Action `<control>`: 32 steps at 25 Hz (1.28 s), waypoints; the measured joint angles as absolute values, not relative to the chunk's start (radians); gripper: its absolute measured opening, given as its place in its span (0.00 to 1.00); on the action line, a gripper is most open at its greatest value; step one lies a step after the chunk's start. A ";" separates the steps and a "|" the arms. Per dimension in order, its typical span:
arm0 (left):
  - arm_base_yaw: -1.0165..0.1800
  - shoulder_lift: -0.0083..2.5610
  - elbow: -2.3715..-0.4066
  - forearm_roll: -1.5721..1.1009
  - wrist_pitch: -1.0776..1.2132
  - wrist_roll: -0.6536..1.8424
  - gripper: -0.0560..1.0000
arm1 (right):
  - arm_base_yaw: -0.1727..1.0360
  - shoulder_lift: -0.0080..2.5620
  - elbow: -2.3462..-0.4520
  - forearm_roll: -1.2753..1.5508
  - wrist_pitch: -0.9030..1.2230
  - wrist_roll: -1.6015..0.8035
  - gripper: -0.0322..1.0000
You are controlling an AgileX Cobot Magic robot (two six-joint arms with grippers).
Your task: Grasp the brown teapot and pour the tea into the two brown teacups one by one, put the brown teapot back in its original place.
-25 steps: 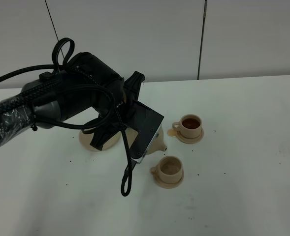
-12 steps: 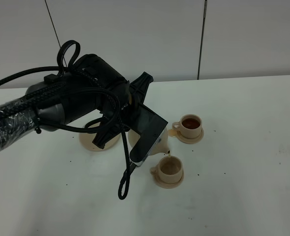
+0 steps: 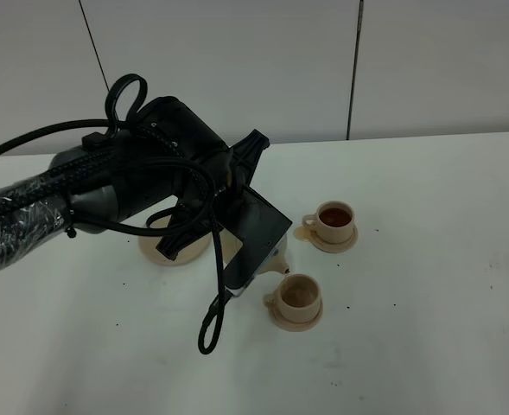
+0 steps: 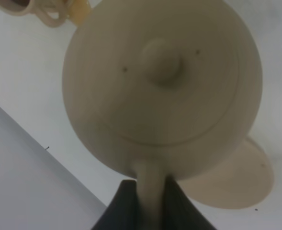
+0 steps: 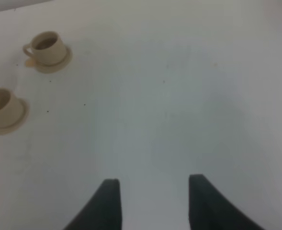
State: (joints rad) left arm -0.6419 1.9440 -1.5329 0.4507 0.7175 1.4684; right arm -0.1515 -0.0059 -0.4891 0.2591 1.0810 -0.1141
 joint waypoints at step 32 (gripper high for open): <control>-0.682 1.947 -1.533 0.528 0.685 1.464 0.21 | -0.152 -0.006 -0.489 0.259 1.081 -0.114 0.35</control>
State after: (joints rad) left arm -0.6819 1.9474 -1.5329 0.5284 0.6852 1.4641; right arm -0.1515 -0.0059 -0.4891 0.2591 1.0810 -0.1141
